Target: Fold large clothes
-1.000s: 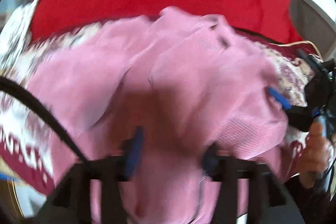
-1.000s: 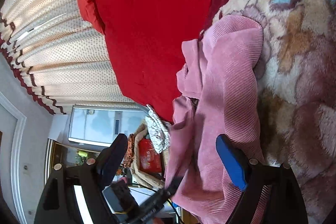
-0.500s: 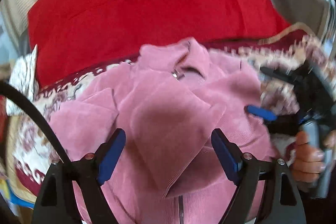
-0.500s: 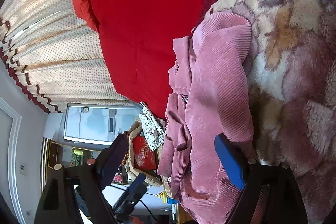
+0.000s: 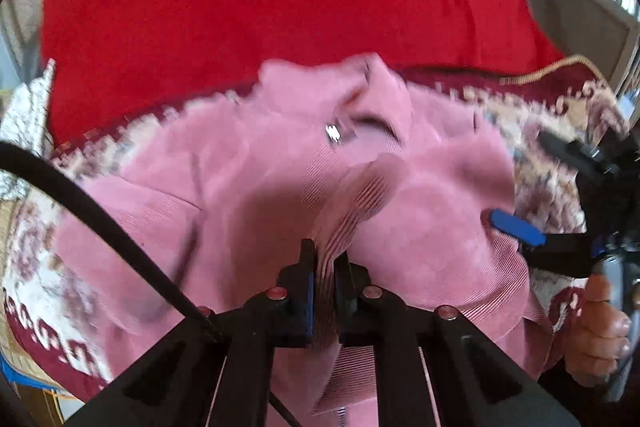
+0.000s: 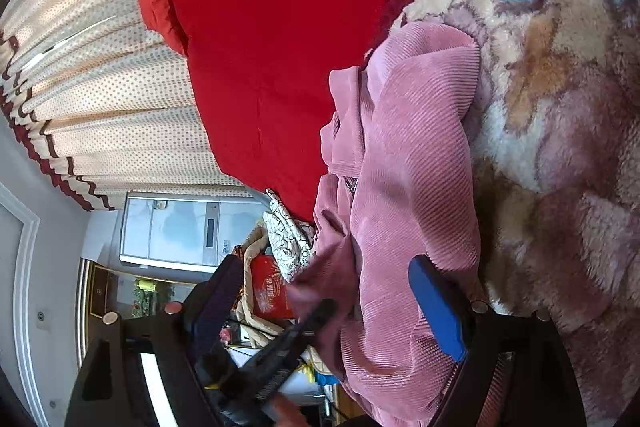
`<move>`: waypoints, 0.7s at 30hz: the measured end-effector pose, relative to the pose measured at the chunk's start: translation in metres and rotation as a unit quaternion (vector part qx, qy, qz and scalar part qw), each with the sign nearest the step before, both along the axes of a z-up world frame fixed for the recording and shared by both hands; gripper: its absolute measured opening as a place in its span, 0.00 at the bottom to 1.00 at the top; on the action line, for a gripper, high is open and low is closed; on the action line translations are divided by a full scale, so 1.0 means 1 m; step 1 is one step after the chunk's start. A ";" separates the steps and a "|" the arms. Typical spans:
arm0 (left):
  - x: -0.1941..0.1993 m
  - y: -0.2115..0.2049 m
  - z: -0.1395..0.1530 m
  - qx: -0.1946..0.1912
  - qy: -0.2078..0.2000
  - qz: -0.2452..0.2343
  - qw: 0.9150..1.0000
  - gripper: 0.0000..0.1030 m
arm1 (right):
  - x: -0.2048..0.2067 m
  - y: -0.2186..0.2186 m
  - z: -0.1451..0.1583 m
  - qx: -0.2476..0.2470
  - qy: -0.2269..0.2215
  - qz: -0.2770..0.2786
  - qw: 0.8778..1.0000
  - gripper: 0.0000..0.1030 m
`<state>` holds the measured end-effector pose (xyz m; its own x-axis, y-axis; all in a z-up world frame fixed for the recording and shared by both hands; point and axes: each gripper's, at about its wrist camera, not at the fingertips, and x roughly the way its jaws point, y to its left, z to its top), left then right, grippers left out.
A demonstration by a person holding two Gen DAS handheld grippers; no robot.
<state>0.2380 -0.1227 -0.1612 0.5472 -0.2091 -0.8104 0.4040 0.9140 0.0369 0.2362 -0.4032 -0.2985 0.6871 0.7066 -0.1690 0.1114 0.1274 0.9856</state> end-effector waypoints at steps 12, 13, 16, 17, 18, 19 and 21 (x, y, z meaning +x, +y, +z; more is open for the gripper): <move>-0.014 0.084 0.031 -0.049 -0.025 0.037 0.998 0.08 | -0.008 -0.008 0.041 -0.135 -0.028 -0.068 0.988 0.85; -0.014 0.086 0.030 -0.052 -0.018 0.039 0.998 0.08 | -0.009 -0.013 0.045 -0.157 -0.025 -0.083 0.984 0.85; -0.012 0.081 0.027 -0.077 0.009 0.037 0.996 0.39 | -0.008 -0.019 0.044 -0.197 0.006 -0.097 0.975 0.83; -0.011 0.076 0.027 -0.082 0.014 0.036 0.996 0.65 | -0.005 -0.017 0.040 -0.197 0.013 -0.090 0.976 0.79; -0.011 0.070 0.027 -0.085 0.012 0.036 0.996 0.74 | 0.000 -0.013 0.035 -0.201 0.021 -0.076 0.976 0.78; -0.012 0.061 0.027 -0.085 0.006 0.031 0.996 0.80 | 0.004 -0.009 0.033 -0.212 0.030 -0.066 0.975 0.74; -0.011 0.041 0.024 -0.071 0.010 0.007 0.997 0.80 | 0.012 0.001 0.027 -0.238 0.047 -0.046 0.969 0.68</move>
